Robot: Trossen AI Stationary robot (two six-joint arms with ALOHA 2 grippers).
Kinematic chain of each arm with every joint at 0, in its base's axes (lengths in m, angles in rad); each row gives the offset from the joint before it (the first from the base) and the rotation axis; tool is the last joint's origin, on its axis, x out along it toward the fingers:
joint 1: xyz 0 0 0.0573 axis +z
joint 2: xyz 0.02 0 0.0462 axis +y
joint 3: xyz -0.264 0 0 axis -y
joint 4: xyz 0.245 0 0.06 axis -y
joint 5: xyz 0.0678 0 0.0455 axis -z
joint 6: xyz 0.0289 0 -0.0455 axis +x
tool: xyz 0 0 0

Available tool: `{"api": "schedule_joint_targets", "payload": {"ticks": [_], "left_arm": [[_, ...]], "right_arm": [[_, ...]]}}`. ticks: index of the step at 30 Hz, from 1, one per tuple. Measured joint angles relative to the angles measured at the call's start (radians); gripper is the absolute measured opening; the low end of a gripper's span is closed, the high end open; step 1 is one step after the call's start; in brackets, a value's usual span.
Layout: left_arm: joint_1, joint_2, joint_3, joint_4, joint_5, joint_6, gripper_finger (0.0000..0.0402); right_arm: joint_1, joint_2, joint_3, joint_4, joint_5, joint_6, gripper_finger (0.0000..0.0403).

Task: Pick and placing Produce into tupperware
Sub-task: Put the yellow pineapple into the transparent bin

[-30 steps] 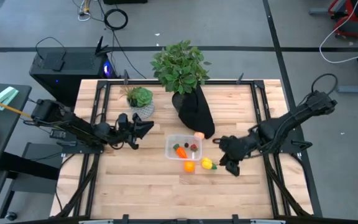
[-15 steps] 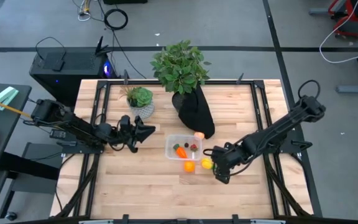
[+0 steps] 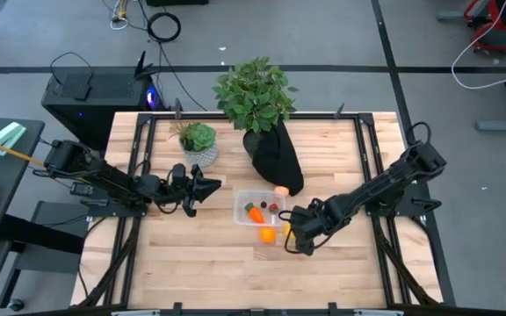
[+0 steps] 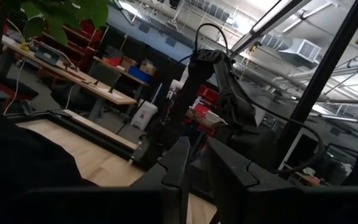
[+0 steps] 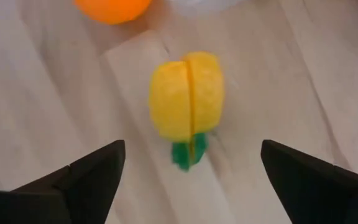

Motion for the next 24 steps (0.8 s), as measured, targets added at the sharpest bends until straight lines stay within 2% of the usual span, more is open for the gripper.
{"api": "schedule_joint_targets", "payload": {"ticks": [8,17,24], "left_arm": [[0.000,0.000,0.000,0.000,0.000,0.024,0.0053],[0.000,0.000,0.000,0.000,0.000,0.024,0.0055],[0.000,0.000,0.000,-0.009,0.000,0.024,0.0052]], "right_arm": [[-0.007,0.055,0.000,0.034,0.067,-0.074,0.0378],[-0.006,0.090,0.000,0.099,0.067,-0.128,0.0375],[-0.007,0.128,0.000,0.156,0.046,-0.180,0.0355]]}}
